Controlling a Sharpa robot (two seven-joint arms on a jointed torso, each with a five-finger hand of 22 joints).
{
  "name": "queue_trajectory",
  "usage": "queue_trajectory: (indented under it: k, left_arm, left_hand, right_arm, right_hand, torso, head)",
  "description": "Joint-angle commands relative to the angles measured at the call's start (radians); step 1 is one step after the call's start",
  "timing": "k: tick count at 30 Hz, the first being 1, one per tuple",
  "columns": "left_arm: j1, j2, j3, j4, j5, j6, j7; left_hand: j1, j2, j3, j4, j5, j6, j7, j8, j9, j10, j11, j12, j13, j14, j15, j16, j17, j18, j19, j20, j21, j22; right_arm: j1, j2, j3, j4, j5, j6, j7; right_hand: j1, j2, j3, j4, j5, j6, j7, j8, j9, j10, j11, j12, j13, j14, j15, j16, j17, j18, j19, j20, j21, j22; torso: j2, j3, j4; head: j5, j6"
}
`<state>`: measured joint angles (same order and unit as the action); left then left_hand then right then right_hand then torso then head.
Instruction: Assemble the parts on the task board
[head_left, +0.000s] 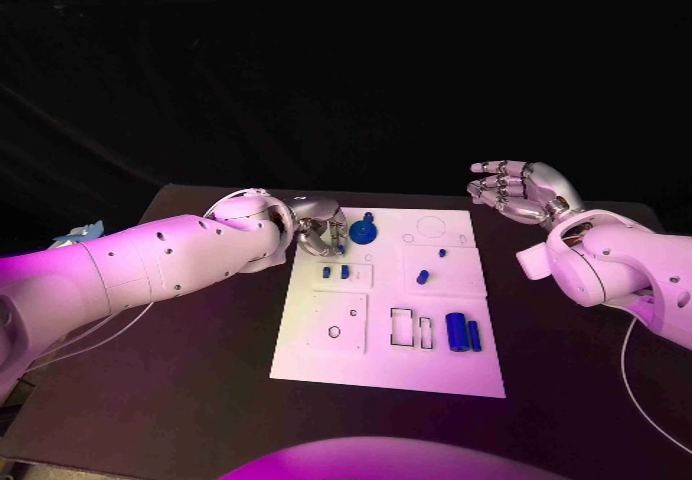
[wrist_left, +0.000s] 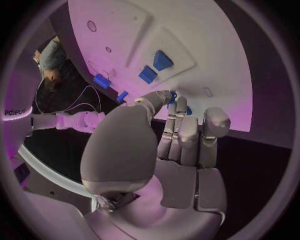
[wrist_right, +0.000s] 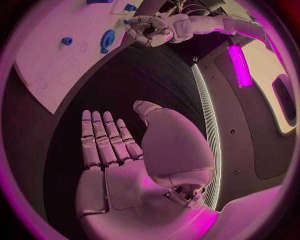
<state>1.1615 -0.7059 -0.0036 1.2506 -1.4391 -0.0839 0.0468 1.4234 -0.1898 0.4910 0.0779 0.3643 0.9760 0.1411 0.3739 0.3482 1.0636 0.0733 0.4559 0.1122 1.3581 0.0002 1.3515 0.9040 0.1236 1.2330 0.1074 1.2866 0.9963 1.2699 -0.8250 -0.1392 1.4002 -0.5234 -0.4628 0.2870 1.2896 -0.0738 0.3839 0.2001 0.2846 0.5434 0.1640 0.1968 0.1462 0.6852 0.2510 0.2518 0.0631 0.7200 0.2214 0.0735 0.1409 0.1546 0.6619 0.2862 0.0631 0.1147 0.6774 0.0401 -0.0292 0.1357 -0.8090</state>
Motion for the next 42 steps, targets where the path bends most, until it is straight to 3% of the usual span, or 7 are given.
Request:
queue_trajectory:
  k: [1, 18, 31, 42]
  left_arm:
    - [0.0, 0.003, -0.001, -0.001, 0.005, 0.028, 0.003]
    - [0.0, 0.009, -0.004, -0.009, 0.002, 0.039, -0.002]
    - [-0.001, 0.017, -0.016, -0.019, 0.002, 0.045, -0.005]
    - [-0.002, 0.015, -0.018, -0.019, 0.007, 0.042, -0.002]
  left_hand:
    - [0.0, 0.003, -0.001, -0.005, 0.004, 0.004, -0.003, 0.001, 0.0, 0.006, -0.001, -0.005, 0.0, 0.003, 0.0, -0.001, -0.001, -0.003, -0.002, -0.001, -0.003, -0.001]
    - [0.0, 0.003, 0.0, -0.005, 0.004, 0.004, -0.003, 0.0, 0.0, 0.007, -0.001, -0.007, 0.0, 0.004, 0.0, -0.001, 0.001, -0.004, 0.0, -0.001, -0.002, 0.002]
    - [0.001, 0.005, 0.0, -0.006, 0.004, 0.004, -0.003, -0.001, 0.0, 0.008, -0.001, -0.009, 0.001, 0.003, 0.0, -0.001, 0.0, -0.004, -0.001, -0.001, -0.002, 0.002]
    - [0.0, 0.003, 0.0, -0.008, 0.004, -0.005, 0.002, -0.013, -0.003, 0.003, 0.003, -0.025, 0.0, 0.0, 0.003, -0.003, 0.0, -0.001, -0.012, -0.001, -0.011, -0.014]
  right_arm:
    - [0.0, 0.0, 0.0, 0.001, 0.003, 0.009, 0.009]
    - [0.0, -0.001, 0.0, 0.001, 0.003, 0.009, 0.009]
    - [0.0, -0.001, 0.0, 0.002, 0.003, 0.01, 0.009]
    - [0.0, -0.004, 0.0, 0.002, 0.003, 0.011, 0.008]
  right_hand:
    - [-0.007, 0.006, 0.001, -0.006, 0.0, 0.008, 0.13, 0.002, 0.001, 0.01, 0.0, -0.005, 0.001, 0.001, 0.001, -0.005, -0.002, -0.019, -0.006, 0.002, -0.005, -0.001]
    - [-0.007, 0.006, 0.001, -0.006, 0.0, 0.008, 0.13, 0.002, 0.001, 0.01, 0.0, -0.005, 0.001, 0.001, 0.001, -0.005, -0.002, -0.019, -0.006, 0.002, -0.005, -0.001]
    - [-0.01, 0.006, 0.001, -0.007, -0.001, 0.008, 0.13, 0.0, 0.001, 0.012, 0.0, -0.008, 0.001, -0.001, 0.001, -0.007, -0.004, -0.019, -0.007, 0.002, -0.004, -0.003]
    - [-0.01, 0.006, 0.001, -0.007, -0.001, 0.008, 0.13, 0.0, 0.001, 0.012, 0.0, -0.008, 0.001, -0.001, 0.001, -0.007, -0.004, -0.019, -0.007, 0.002, -0.004, -0.003]
  torso:
    - [0.0, -0.0001, -0.0001]
    - [0.0, -0.0002, 0.0004]
    - [0.0, 0.0006, -0.0012]
    - [-0.001, 0.0004, -0.0007]
  head:
    - [0.0, -0.001]
    - [0.001, -0.004]
    - [0.0, -0.005]
    - [-0.001, -0.006]
